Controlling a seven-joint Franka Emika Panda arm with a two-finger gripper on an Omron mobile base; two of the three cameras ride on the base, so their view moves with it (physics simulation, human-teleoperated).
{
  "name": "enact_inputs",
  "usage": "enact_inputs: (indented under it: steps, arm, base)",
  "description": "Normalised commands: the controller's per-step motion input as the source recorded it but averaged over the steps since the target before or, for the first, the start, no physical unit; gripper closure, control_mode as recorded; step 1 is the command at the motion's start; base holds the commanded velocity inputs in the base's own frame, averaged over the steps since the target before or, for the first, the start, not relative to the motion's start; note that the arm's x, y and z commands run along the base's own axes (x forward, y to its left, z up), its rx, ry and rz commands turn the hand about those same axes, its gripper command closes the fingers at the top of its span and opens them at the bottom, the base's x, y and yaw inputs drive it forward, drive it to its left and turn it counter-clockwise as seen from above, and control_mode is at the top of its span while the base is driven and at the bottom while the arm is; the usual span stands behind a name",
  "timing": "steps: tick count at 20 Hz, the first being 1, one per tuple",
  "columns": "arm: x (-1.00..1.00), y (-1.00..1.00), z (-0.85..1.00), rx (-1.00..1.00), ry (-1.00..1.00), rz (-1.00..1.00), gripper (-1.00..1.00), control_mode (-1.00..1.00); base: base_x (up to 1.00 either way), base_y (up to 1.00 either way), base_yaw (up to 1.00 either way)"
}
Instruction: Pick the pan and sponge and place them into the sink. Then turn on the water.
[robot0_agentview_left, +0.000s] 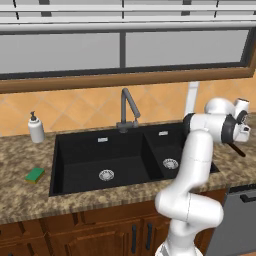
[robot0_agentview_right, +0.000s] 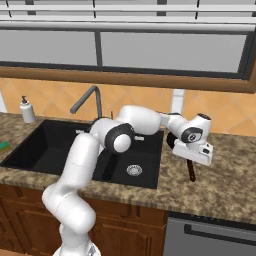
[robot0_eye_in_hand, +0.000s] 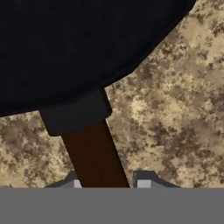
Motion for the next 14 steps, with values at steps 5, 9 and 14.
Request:
enact_inputs:
  steps: [5,9,14]
  arm:
    - [-0.21,0.66,0.27,-0.01,-0.08,0.3,1.0,-1.0]
    - [-0.34,0.59,0.29,-0.01,-0.08,0.34,1.0,-1.0]
    - [-0.35,0.68,0.08,-0.01,-0.02,0.41,1.0,-1.0]
  base:
    - [0.0,0.0,0.0]
    - [0.0,0.0,0.0]
    - [0.0,0.0,0.0]
